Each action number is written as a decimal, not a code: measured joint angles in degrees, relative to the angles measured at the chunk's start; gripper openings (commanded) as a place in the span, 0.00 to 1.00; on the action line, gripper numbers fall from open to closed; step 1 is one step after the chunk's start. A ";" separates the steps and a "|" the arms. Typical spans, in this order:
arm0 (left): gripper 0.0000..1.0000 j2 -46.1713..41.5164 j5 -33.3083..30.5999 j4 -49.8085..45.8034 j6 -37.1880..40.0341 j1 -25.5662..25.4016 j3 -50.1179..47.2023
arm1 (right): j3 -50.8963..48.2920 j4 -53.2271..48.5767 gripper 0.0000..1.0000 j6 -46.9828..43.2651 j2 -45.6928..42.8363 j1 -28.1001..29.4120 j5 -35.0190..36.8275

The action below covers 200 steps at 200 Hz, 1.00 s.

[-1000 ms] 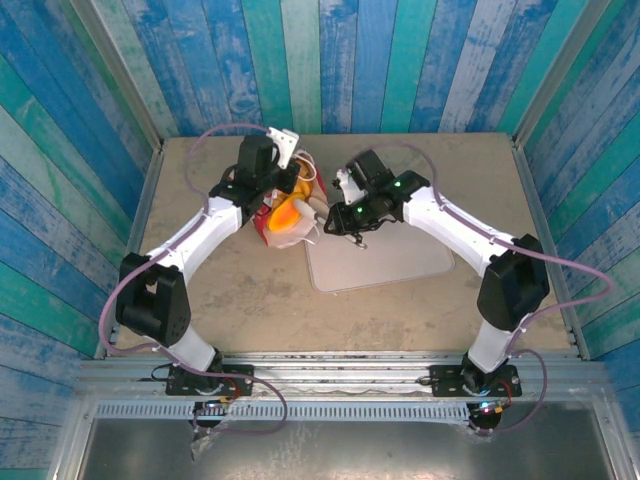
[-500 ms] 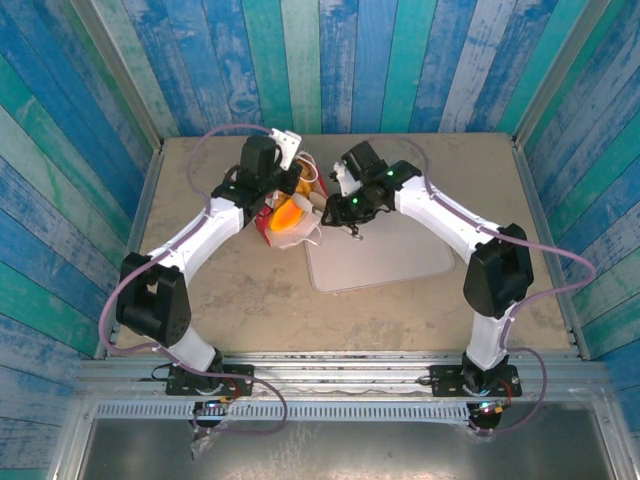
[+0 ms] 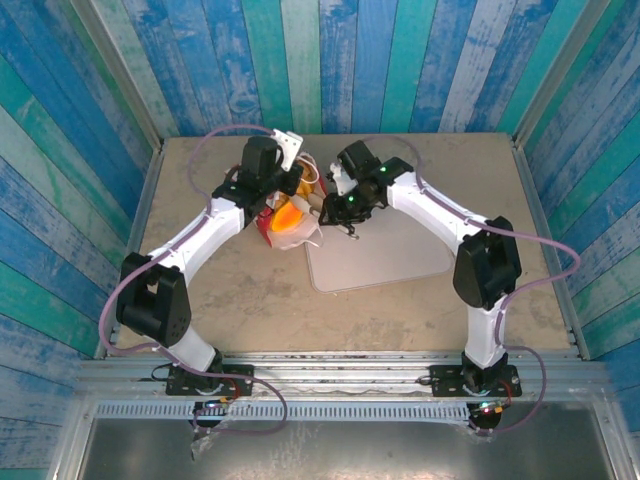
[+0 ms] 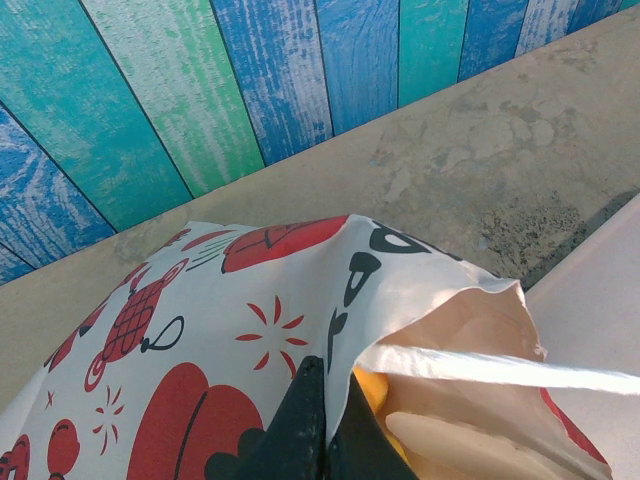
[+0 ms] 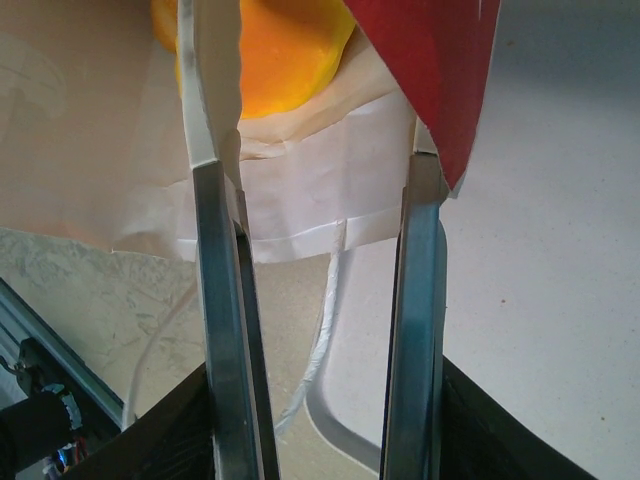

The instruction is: Take the fake bread out of the paper bag

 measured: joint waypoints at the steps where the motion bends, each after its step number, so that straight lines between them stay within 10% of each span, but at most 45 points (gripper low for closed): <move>1: 0.03 0.00 0.00 0.00 0.00 0.00 0.00 | 0.04 0.00 0.50 -0.02 0.00 0.00 0.00; 200: 0.03 0.11 -2.97 -1.16 -2.86 -0.04 2.32 | -3.41 0.42 0.17 -4.55 -8.85 4.87 4.90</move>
